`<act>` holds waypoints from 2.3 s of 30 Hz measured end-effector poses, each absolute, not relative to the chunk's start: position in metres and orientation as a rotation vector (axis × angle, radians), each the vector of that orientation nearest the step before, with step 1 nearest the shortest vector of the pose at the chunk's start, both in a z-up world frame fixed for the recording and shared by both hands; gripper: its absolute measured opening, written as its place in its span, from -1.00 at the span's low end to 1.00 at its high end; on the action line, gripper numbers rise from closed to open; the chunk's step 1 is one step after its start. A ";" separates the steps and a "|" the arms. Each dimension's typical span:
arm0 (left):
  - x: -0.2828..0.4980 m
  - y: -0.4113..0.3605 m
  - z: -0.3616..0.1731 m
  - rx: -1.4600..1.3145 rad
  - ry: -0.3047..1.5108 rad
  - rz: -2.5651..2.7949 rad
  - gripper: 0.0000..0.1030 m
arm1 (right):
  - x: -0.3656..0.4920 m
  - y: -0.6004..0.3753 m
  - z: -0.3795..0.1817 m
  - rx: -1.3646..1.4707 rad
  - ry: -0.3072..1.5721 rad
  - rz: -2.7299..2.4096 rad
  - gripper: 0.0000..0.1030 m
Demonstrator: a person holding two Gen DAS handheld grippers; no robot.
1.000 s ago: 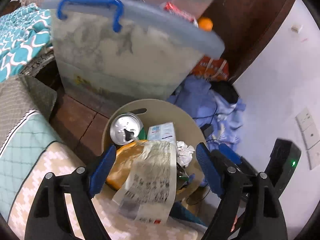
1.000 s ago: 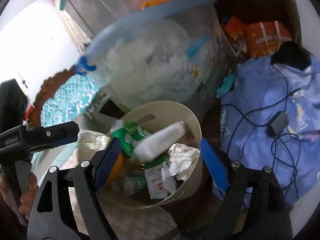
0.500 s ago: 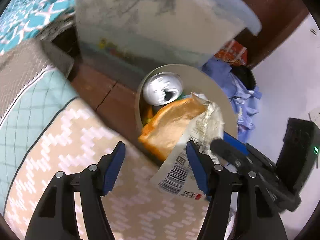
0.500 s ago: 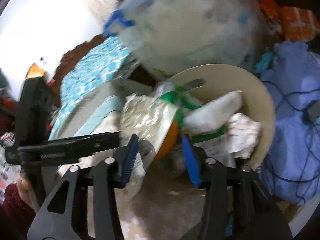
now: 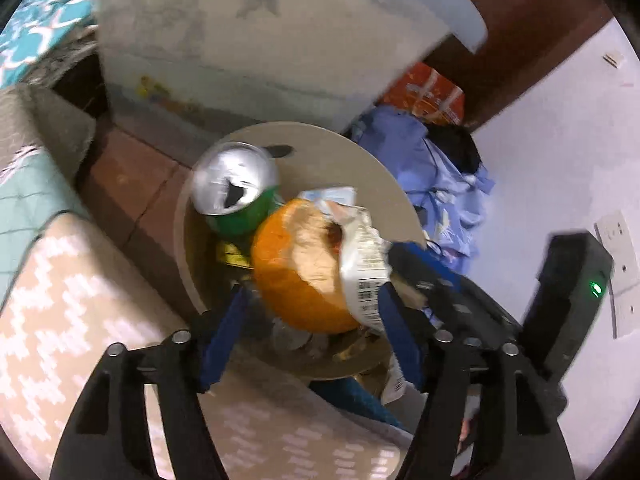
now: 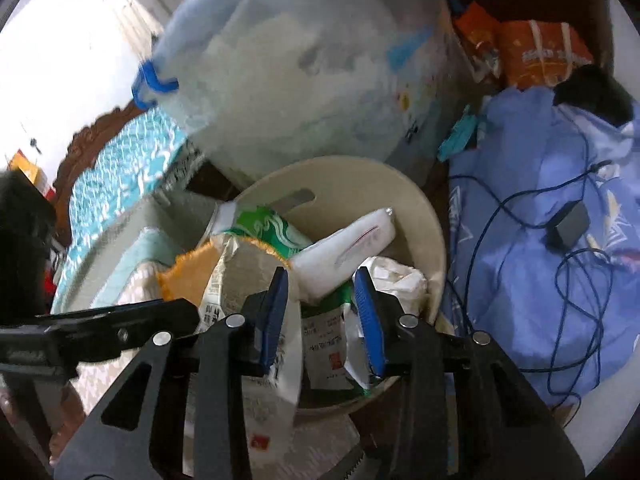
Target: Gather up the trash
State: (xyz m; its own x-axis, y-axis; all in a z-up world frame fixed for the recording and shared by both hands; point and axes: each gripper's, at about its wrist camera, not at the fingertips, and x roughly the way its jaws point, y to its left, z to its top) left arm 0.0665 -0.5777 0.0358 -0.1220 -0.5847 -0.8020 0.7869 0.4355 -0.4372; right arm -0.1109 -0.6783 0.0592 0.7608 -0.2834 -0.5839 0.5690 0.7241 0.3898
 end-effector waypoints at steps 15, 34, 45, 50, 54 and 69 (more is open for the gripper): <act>0.070 -0.468 0.068 0.063 1.190 -1.170 0.37 | -0.103 -0.627 0.064 0.480 0.605 -0.336 -0.33; 0.021 -0.361 0.086 0.249 0.976 -1.032 0.58 | -0.160 -0.567 0.087 0.605 0.435 -0.392 0.33; -0.013 -0.287 0.088 0.304 0.849 -0.933 0.82 | -0.188 -0.460 0.071 0.680 0.460 -0.377 0.49; -0.016 -0.242 0.089 0.267 0.817 -0.879 0.83 | -0.184 -0.416 0.081 0.621 0.485 -0.359 0.55; -0.018 -0.212 0.090 0.254 0.798 -0.835 0.83 | -0.186 -0.384 0.087 0.583 0.477 -0.381 0.70; -0.021 -0.136 0.084 0.271 0.770 -0.732 0.83 | -0.180 -0.304 0.083 0.566 0.514 -0.390 0.88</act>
State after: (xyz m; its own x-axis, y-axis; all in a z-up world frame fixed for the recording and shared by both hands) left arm -0.0209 -0.1357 0.0843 0.4896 -0.4996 -0.7146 0.6882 0.7247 -0.0352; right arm -0.1795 -0.3042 0.0830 0.8042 -0.2068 -0.5573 0.4805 0.7780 0.4047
